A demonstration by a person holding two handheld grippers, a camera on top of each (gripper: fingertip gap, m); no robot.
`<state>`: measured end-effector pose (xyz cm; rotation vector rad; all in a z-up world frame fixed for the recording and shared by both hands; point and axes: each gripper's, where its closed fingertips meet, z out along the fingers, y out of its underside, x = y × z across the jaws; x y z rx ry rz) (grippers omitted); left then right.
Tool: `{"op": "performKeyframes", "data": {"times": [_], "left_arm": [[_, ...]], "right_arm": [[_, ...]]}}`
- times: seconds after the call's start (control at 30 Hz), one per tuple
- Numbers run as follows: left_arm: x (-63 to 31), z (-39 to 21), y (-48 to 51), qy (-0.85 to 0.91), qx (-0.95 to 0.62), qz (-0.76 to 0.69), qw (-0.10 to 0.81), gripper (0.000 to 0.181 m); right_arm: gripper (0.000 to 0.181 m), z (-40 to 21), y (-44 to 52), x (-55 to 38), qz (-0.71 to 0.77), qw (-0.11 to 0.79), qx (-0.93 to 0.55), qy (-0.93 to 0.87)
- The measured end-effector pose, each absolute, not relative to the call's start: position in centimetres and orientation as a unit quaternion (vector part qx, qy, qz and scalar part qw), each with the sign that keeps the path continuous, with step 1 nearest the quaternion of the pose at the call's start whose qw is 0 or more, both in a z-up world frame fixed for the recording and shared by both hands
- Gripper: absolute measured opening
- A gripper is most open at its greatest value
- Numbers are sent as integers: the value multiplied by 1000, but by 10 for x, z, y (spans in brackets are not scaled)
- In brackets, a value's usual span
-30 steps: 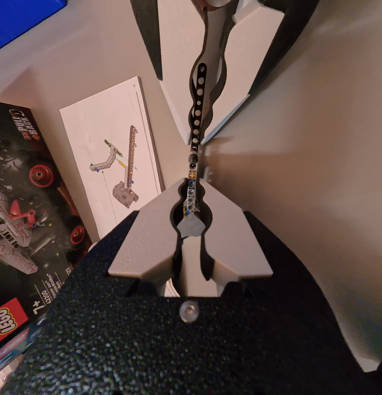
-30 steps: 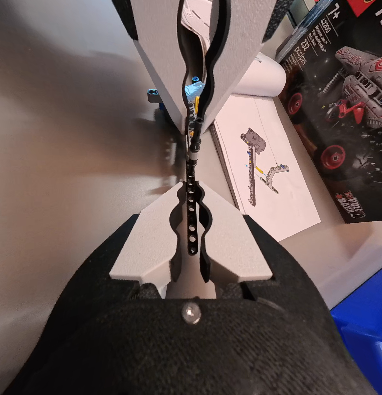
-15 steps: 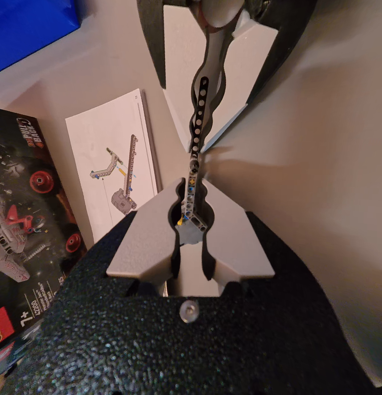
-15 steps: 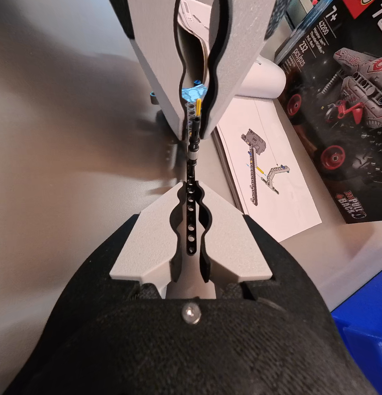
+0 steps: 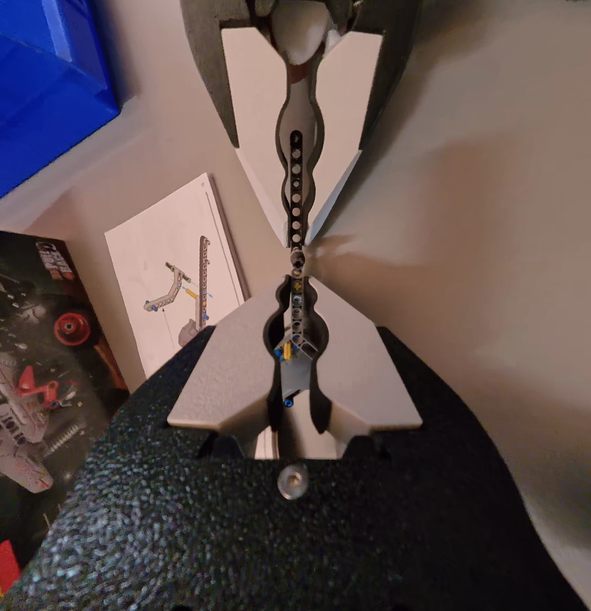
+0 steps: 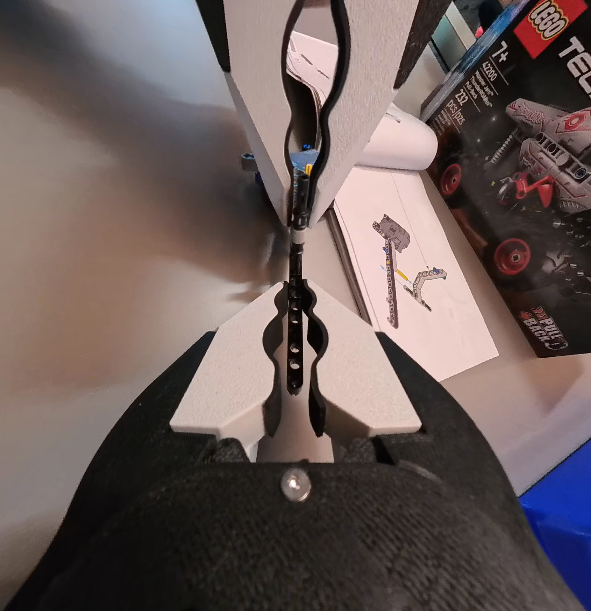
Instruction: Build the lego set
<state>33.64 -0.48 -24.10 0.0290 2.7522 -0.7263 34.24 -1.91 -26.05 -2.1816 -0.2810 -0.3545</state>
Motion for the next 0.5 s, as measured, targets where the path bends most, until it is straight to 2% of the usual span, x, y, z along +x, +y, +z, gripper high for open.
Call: {"op": "performKeyframes", "data": {"times": [0.27,0.43,0.5], "left_arm": [[337,-241,-5,956,29,-252,147,5],[339,-242,-4,961,-26,-250,120,5],[341,-243,0,959,-29,-247,134,12]], "right_arm": [[5,-261,-19,343,-147,438,-879,-115],[5,-261,-19,345,-153,435,-880,-115],[4,-260,-19,345,-153,440,-878,-112]]}}
